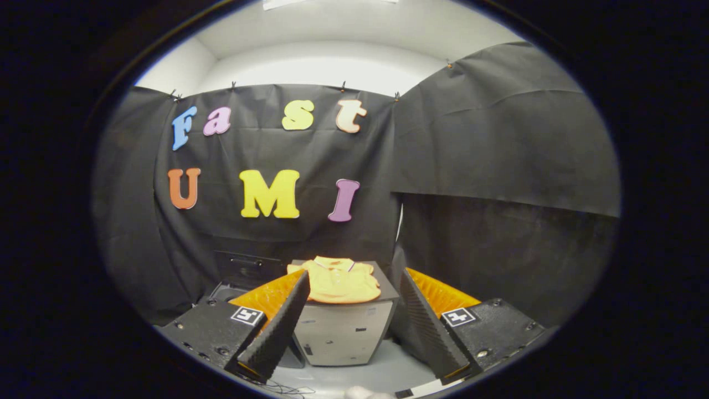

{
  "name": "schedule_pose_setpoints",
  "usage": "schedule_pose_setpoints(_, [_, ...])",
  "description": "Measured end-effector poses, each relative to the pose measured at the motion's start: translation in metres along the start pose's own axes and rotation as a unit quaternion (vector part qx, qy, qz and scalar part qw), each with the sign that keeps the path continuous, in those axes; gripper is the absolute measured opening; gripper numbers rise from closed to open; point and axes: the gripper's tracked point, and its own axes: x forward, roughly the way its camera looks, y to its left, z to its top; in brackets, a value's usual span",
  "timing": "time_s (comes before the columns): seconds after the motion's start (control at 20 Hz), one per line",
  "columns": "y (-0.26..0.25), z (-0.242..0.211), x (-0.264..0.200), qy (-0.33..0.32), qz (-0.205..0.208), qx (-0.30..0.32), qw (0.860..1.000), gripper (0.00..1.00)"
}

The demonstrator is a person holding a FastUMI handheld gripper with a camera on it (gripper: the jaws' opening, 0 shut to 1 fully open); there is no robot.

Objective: Put the clothes into the washing machine and then close the washing machine lid.

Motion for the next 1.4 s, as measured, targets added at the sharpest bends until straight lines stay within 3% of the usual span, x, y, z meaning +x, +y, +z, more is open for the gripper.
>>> schedule_pose_setpoints(0.5, [0.018,0.026,0.195,0.020,0.062,0.006,0.998,1.00])
schedule_pose_setpoints(0.8, [0.050,0.012,0.297,0.056,0.103,-0.001,0.993,1.00])
schedule_pose_setpoints(1.4, [0.072,-0.055,0.422,0.142,0.113,-0.005,0.983,1.00])
